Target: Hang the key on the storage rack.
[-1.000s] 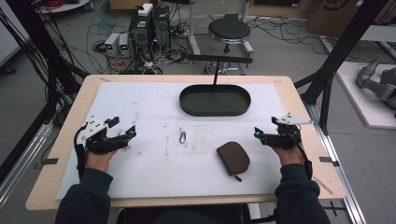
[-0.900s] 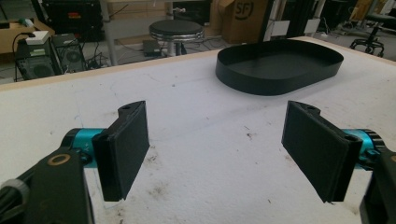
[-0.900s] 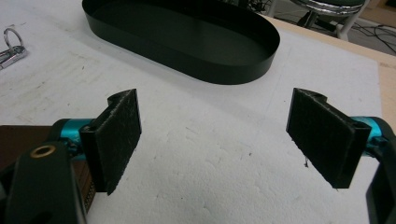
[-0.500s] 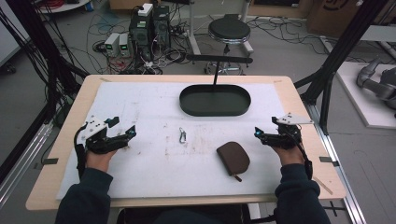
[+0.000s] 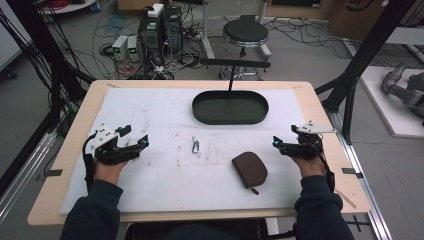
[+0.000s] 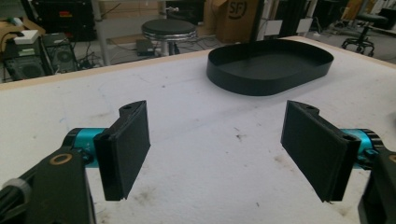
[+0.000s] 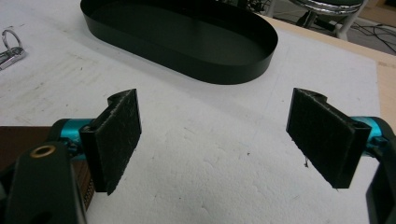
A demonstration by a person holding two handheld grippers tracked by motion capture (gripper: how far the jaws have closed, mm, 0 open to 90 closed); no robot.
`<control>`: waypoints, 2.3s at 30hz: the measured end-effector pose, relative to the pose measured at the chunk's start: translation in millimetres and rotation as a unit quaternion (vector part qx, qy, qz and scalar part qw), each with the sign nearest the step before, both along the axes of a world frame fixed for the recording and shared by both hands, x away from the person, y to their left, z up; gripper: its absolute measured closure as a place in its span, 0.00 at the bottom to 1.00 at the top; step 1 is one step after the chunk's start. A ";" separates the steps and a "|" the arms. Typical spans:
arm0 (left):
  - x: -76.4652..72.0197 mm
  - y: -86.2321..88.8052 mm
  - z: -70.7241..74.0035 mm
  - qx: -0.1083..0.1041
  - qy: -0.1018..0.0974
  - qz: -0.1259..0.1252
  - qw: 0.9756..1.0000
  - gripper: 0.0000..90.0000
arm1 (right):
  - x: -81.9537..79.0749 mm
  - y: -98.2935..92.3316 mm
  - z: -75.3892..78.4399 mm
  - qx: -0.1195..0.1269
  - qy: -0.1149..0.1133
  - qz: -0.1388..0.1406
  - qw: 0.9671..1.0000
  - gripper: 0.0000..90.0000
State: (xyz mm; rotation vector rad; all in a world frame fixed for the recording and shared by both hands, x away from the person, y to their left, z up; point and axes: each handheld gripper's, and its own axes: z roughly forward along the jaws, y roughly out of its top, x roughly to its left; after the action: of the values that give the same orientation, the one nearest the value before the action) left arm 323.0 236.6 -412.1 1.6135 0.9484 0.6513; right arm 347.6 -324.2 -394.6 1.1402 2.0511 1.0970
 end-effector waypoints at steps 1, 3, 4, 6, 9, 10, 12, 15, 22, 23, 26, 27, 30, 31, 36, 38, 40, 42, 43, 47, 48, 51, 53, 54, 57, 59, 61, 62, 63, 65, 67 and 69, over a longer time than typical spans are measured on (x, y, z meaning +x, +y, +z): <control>0.3 -1.9 0.3 -0.002 0.000 -0.004 1.000 0.28 | 0.0 -0.3 -0.2 0.001 0.000 0.000 1.000 0.20; 1.2 -6.8 1.2 -0.004 0.000 -0.006 1.000 0.29 | 0.3 -1.0 -0.4 0.000 -0.001 0.000 1.000 0.20; 2.0 -9.7 1.7 -0.006 0.000 -0.006 1.000 0.29 | 0.3 -0.9 -0.5 0.001 0.001 -0.001 1.000 0.20; 5.0 -16.3 2.5 -0.006 0.002 -0.012 1.000 0.29 | 0.5 -0.9 -0.8 0.002 0.001 -0.001 1.000 0.20; 11.6 -28.5 2.7 -0.005 0.012 -0.027 1.000 0.28 | 0.8 -1.6 -0.8 0.003 0.000 0.000 1.000 0.20; 13.8 -33.0 2.9 -0.005 0.015 -0.033 0.999 0.27 | 0.8 -2.2 -0.8 0.005 0.001 -0.001 1.000 0.20; 15.7 -37.7 3.2 -0.004 0.017 -0.038 0.999 0.27 | 0.8 -3.4 -0.7 0.008 0.001 -0.003 1.000 0.20; 23.6 -60.4 2.6 -0.004 0.029 -0.054 0.998 0.31 | -0.1 -3.8 -0.5 0.008 -0.001 -0.003 1.000 0.20; 38.8 -103.2 -5.2 0.010 0.055 -0.087 0.995 0.37 | -1.6 -2.4 1.0 0.008 -0.005 0.000 1.000 0.20; 40.5 -107.3 -5.8 0.012 0.056 -0.088 0.994 0.38 | -1.5 -2.5 1.2 0.008 -0.005 0.000 1.000 0.20; 45.3 -116.6 -11.0 0.009 0.066 -0.091 0.994 0.41 | -2.0 -2.1 1.8 0.010 -0.006 -0.001 1.000 0.20; 46.9 -119.1 -13.6 0.014 0.074 -0.091 0.993 0.41 | -2.2 -1.9 2.1 0.010 -0.006 0.000 1.000 0.20; 50.9 -124.7 -20.5 0.026 0.089 -0.091 0.992 0.44 | -2.1 -1.3 2.4 0.011 -0.007 0.001 1.000 0.20; 52.1 -126.1 -22.3 0.029 0.093 -0.091 0.991 0.45 | -1.9 -1.3 2.4 0.007 -0.008 0.001 1.000 0.20; 57.5 -136.2 -29.0 0.054 0.117 -0.102 0.986 0.49 | -1.5 0.0 2.2 0.009 -0.006 0.003 1.000 0.20; 59.6 -142.8 -30.2 0.072 0.128 -0.101 0.984 0.49 | -1.5 -0.7 2.3 0.009 -0.008 0.004 1.000 0.20; 62.3 -148.3 -31.3 0.084 0.139 -0.093 0.982 0.49 | -1.8 -1.1 2.5 0.010 -0.007 0.002 1.000 0.20; 64.8 -153.2 -32.1 0.091 0.156 -0.089 0.979 0.52 | -2.1 -1.0 2.6 0.010 -0.007 0.002 1.000 0.20; 65.8 -155.7 -32.5 0.097 0.164 -0.087 0.978 0.54 | -2.3 -1.1 2.7 0.010 -0.007 0.003 1.000 0.20; 67.5 -158.6 -33.5 0.105 0.177 -0.083 0.975 0.68 | -3.2 -2.1 3.2 0.010 -0.009 0.002 1.000 0.20; 67.9 -157.4 -33.3 0.105 0.179 -0.085 0.975 0.71 | -3.5 -2.7 3.4 0.011 -0.009 0.001 1.000 0.20; 69.1 -154.0 -31.9 0.104 0.182 -0.085 0.974 0.78 | -3.5 -4.0 3.0 0.014 -0.008 -0.001 1.000 0.20; 69.4 -152.5 -31.0 0.104 0.186 -0.087 0.973 0.83 | -3.3 -4.1 2.6 0.012 -0.008 -0.001 1.000 0.20; 69.7 -151.5 -30.5 0.102 0.191 -0.087 0.972 0.88 | -3.4 -3.8 2.7 0.013 -0.009 0.000 1.000 0.20; 71.3 -146.6 -29.1 0.106 0.208 -0.087 0.968 0.92 | -3.5 -3.9 2.9 0.012 -0.009 0.001 1.000 0.20; 72.1 -144.0 -27.9 0.104 0.210 -0.093 0.968 0.97 | -3.3 -3.9 2.8 0.013 -0.009 0.001 1.000 0.20; 72.0 -144.6 -27.9 0.111 0.206 -0.097 0.967 0.97 | -3.4 -3.8 2.9 0.012 -0.008 0.000 1.000 0.20; 71.8 -145.0 -27.8 0.114 0.204 -0.096 0.967 0.97 | -3.3 -3.7 2.8 0.012 -0.008 0.000 1.000 0.20; 71.9 -144.9 -27.8 0.116 0.204 -0.098 0.967 0.98 | -3.4 -3.6 2.8 0.012 -0.008 0.000 1.000 0.20; 72.3 -144.2 -27.7 0.114 0.204 -0.101 0.967 0.98 | -3.4 -3.7 2.8 0.014 -0.008 0.000 1.000 0.20; 71.7 -143.6 -26.2 0.114 0.197 -0.104 0.968 0.98 | -3.6 -4.0 3.0 0.013 -0.007 0.000 1.000 0.20; 70.7 -142.0 -22.1 0.105 0.182 -0.109 0.972 0.98 | -3.6 -4.2 3.0 0.014 -0.007 0.000 1.000 0.20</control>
State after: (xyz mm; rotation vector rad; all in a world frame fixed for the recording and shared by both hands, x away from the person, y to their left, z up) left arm 393.7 94.6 -434.2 2.0399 0.9678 0.3156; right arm 344.0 -328.3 -391.7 1.1445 2.0303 1.1341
